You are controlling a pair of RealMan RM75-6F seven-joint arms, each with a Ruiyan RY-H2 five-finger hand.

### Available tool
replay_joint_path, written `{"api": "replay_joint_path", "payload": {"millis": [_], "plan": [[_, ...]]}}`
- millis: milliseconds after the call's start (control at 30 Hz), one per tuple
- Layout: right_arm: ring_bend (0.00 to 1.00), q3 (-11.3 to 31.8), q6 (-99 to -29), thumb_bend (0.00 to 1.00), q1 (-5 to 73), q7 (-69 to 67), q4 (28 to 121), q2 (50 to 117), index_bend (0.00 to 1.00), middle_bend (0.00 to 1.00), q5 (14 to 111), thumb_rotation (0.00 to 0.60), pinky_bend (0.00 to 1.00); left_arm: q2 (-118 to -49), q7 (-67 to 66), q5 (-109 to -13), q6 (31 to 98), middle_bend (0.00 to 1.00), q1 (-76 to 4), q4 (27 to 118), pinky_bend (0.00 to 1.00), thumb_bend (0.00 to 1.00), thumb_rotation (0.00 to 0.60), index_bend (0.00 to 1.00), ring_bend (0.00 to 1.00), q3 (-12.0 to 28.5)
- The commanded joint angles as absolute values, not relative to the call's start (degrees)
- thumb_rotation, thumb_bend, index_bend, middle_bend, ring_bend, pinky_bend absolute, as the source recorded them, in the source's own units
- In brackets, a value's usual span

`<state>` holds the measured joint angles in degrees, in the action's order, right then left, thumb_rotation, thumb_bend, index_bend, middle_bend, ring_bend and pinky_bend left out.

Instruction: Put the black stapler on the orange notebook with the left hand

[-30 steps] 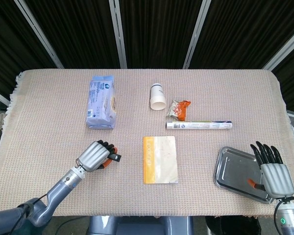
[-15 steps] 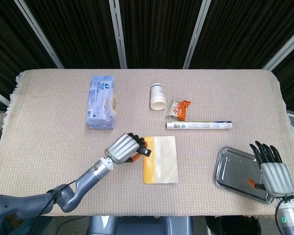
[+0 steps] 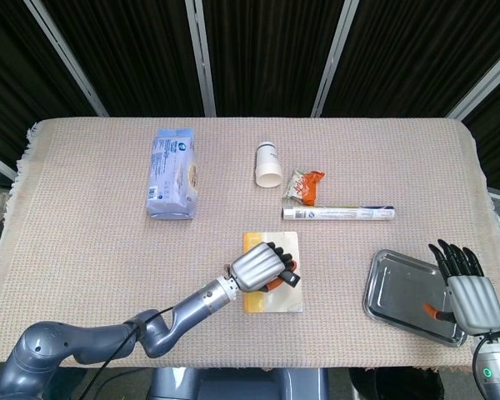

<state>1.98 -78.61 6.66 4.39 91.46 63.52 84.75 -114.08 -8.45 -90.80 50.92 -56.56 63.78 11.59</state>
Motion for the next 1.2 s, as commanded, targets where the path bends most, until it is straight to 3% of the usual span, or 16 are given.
{"api": "replay_joint_path", "payload": {"millis": [33, 133, 233, 400, 467, 567, 633, 900, 1067, 1200], "plan": [[0.00, 2.2, -79.1, 0.02, 6.5, 3.6, 91.3, 63.3, 0.00, 0.00, 84.6, 0.600, 0.00, -115.8, -8.0, -89.8, 49.6, 0.55, -58.0, 61.7, 0.52, 0.49, 0.600, 0.64, 0.43, 11.6], [0.00, 2.3, -79.6, 0.02, 6.3, 3.1, 91.2, 63.1, 0.00, 0.00, 84.9, 0.600, 0.00, -116.4, -8.4, -89.6, 49.6, 0.55, -58.4, 60.5, 0.51, 0.42, 0.600, 0.62, 0.43, 11.2], [0.00, 2.0, -79.7, 0.02, 6.4, 3.2, 91.2, 63.2, 0.00, 0.00, 85.5, 0.600, 0.00, -117.3, -8.5, -88.9, 49.0, 0.52, -58.7, 59.2, 0.51, 0.33, 0.600, 0.54, 0.42, 11.0], [0.00, 2.1, -80.2, 0.02, 6.2, 3.5, 91.2, 63.4, 0.00, 0.00, 85.5, 0.600, 0.00, -118.3, -7.6, -88.3, 47.6, 0.49, -59.5, 57.8, 0.51, 0.28, 0.600, 0.46, 0.39, 10.1], [0.00, 2.2, -80.3, 0.02, 6.2, 3.4, 91.1, 63.5, 0.00, 0.00, 85.3, 0.600, 0.00, -118.0, -7.5, -88.3, 47.2, 0.44, -59.6, 57.9, 0.50, 0.21, 0.600, 0.35, 0.35, 9.7], [0.00, 2.1, -80.1, 0.02, 6.2, 3.6, 91.1, 63.5, 0.00, 0.00, 85.3, 0.600, 0.00, -117.3, -8.2, -87.0, 45.7, 0.24, -59.7, 59.1, 0.50, 0.10, 0.600, 0.06, 0.23, 9.6], [0.00, 2.0, -80.1, 0.02, 6.2, 3.7, 91.2, 63.5, 0.00, 0.00, 85.4, 0.600, 0.00, -116.9, -9.2, -86.0, 45.1, 0.17, -59.8, 60.0, 0.50, 0.08, 0.600, 0.00, 0.18, 10.0], [0.00, 2.1, -80.5, 0.02, 6.0, 3.9, 91.2, 63.5, 0.00, 0.00, 85.4, 0.600, 0.00, -112.7, -13.8, -83.5, 45.4, 0.00, -58.4, 66.0, 0.34, 0.04, 0.600, 0.00, 0.07, 10.0], [0.00, 1.9, -81.2, 0.02, 5.8, 3.9, 91.2, 63.5, 0.00, 0.00, 85.9, 0.600, 0.00, -104.2, -20.1, -80.9, 49.7, 0.00, -54.0, 76.2, 0.18, 0.04, 0.600, 0.00, 0.00, 9.5], [0.00, 1.8, -81.5, 0.02, 5.4, 4.0, 91.4, 63.3, 0.00, 0.00, 85.9, 0.600, 0.00, -93.7, -25.7, -77.3, 57.4, 0.00, -46.3, 88.2, 0.16, 0.04, 0.600, 0.00, 0.00, 7.7]]}}
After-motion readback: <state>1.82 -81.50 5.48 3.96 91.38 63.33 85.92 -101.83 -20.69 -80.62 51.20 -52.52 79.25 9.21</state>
